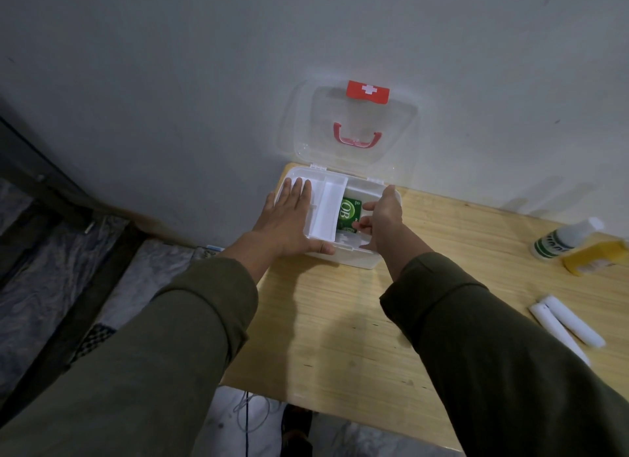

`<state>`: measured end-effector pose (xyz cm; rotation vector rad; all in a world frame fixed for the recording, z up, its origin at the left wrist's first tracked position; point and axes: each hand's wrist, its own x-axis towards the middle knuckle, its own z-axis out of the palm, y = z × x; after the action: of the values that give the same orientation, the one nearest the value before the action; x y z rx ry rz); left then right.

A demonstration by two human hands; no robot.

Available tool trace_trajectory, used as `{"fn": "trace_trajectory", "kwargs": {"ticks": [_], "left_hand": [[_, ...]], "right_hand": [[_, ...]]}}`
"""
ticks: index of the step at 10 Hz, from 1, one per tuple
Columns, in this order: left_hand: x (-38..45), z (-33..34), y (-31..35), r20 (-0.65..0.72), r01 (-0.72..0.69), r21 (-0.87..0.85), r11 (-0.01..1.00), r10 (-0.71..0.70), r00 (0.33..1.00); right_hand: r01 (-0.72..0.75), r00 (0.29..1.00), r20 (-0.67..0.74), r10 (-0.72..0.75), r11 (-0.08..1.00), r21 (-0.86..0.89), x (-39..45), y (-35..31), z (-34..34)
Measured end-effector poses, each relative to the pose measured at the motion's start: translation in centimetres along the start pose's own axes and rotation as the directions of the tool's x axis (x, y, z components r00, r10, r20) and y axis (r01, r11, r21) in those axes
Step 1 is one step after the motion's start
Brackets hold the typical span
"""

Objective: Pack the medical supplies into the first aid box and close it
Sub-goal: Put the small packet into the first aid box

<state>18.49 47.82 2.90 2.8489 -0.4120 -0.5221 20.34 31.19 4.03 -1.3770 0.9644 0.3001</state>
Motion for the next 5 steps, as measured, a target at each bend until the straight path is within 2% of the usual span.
{"fn": "trace_trajectory", "kwargs": {"ticks": [2,4,5], "left_hand": [[-0.05,-0.02,-0.01,-0.003,-0.004,0.01,1.0,0.004,1.0],[-0.02,-0.07,-0.02,-0.002,-0.005,0.004,1.0,0.005,1.0],[-0.01,0.0,-0.04,-0.005,-0.004,0.003,1.0,0.004,1.0]], "right_hand": [[0.023,0.993,0.119,-0.026,0.999,0.024,0.05,0.69,0.48],[0.033,0.995,0.093,-0.03,0.999,-0.028,0.15,0.26,0.19],[0.01,0.996,0.087,-0.013,0.999,0.034,0.57,0.53,0.41]]}}
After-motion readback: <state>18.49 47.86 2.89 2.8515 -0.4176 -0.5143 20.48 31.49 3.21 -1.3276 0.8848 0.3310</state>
